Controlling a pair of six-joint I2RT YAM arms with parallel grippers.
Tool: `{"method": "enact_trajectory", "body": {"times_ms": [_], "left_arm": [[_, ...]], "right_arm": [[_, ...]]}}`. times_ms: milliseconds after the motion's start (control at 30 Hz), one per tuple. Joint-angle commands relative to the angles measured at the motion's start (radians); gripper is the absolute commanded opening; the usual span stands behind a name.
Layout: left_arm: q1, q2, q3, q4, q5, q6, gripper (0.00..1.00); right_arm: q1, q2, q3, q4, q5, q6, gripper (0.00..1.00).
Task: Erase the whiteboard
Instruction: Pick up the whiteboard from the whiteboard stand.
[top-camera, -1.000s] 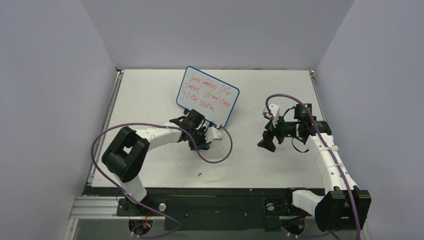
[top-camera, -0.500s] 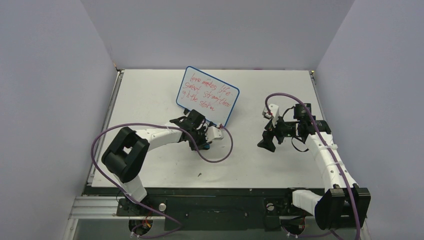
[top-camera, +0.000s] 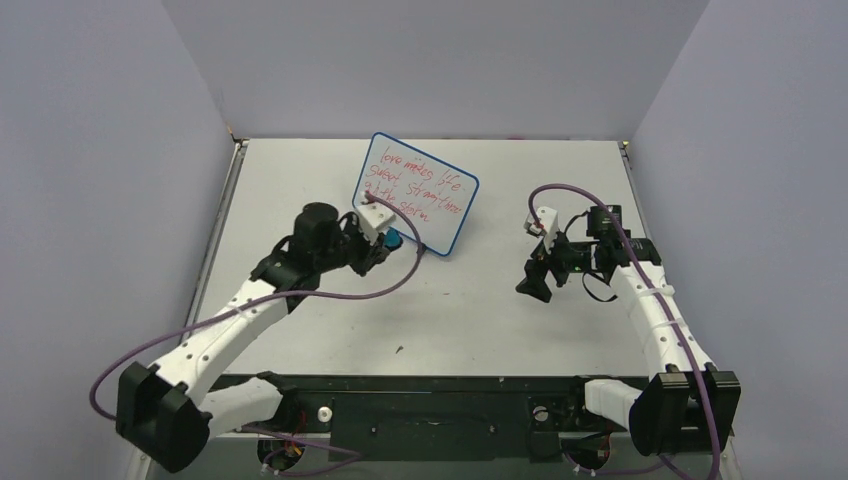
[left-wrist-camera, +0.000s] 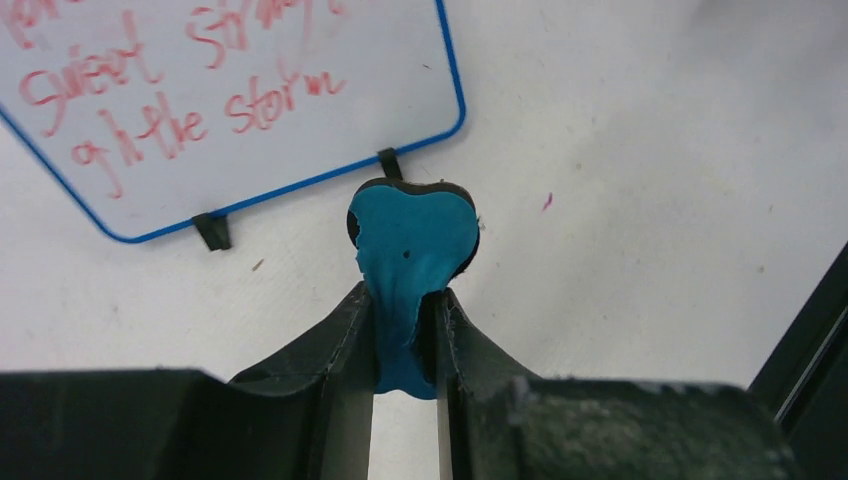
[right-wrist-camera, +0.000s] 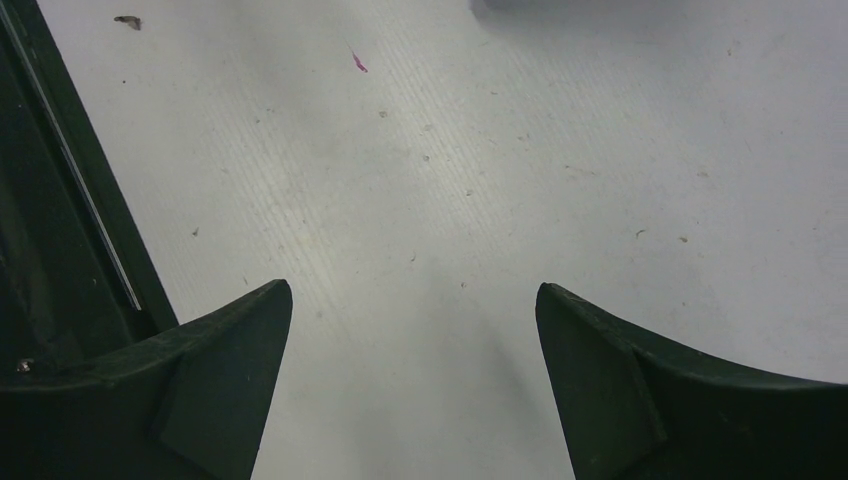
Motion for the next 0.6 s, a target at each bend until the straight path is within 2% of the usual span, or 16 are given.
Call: {"method": "enact_trajectory", "body": {"times_ms": [0,100,200,367,567], "left_arm": [[0.097,-0.193,-0.076,0.094,0.026,-0.277,0.00],[0.119,-0.283,-0.103,0.093,-0.057,-0.365,0.00],[0.131,-0.341,-0.105,0.063,-0.076,-0.418,0.00],[0.141,-0.364,-0.102,0.014,-0.084,-0.450,0.00],[0.149,-0.376,-0.112,-0.003,-0.152,-0.459,0.00]], "right_arm": [[-0.010,-0.006,0.059,0.028,0.040,0.025,0.87],[-0.010,-0.008,0.080,0.071,0.107,0.102,0.87],[-0.007,-0.013,0.101,0.104,0.179,0.172,0.87],[0.023,0.004,0.189,0.121,0.339,0.306,0.87],[0.134,0.043,0.213,0.191,0.382,0.485,0.90]]}}
